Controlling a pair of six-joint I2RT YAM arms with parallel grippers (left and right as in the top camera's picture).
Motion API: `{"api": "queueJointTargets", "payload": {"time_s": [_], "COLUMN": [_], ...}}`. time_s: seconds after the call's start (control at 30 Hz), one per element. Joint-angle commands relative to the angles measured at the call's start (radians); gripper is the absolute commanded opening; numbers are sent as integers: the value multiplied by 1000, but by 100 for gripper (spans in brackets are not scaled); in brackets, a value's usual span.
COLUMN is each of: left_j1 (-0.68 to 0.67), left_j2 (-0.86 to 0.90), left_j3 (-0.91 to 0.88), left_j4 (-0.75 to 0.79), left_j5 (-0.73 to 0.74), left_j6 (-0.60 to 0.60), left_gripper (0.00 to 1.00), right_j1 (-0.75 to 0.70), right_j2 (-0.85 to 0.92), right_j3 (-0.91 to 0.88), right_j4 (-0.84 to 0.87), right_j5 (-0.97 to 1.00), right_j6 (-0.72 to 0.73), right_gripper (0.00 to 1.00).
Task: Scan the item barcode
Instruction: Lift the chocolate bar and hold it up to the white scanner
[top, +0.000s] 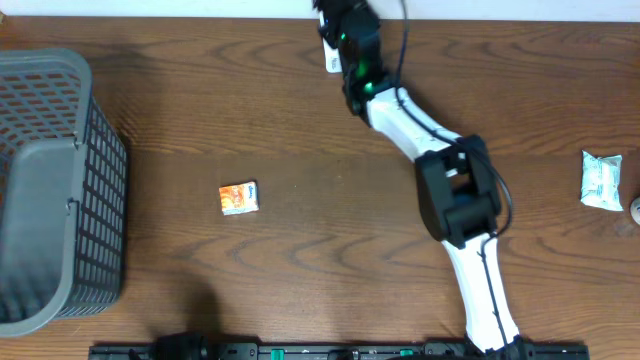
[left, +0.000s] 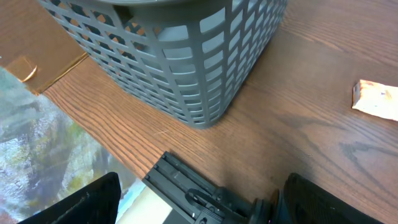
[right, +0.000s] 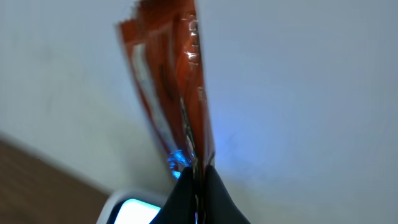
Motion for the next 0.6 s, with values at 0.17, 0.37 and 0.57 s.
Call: {"api": "queueJointTargets", "payload": {"time_s": [0.17, 0.37, 0.57], "left_j1": [3, 3, 3], "left_j2": [0, 0, 0], "left_j3": [0, 0, 0], "left_j4": [-78, -78, -78], "left_j5": [-10, -10, -10], "left_j6": [1, 1, 1], "left_gripper": [84, 84, 84], "right_j1": [41, 58, 70], "right_j2": [172, 180, 173], "right_j3": [5, 5, 10], "right_j4": [147, 148, 150], "right_j5": [82, 82, 165], "right_j6": [-167, -189, -216], "right_gripper": [1, 1, 2]}}
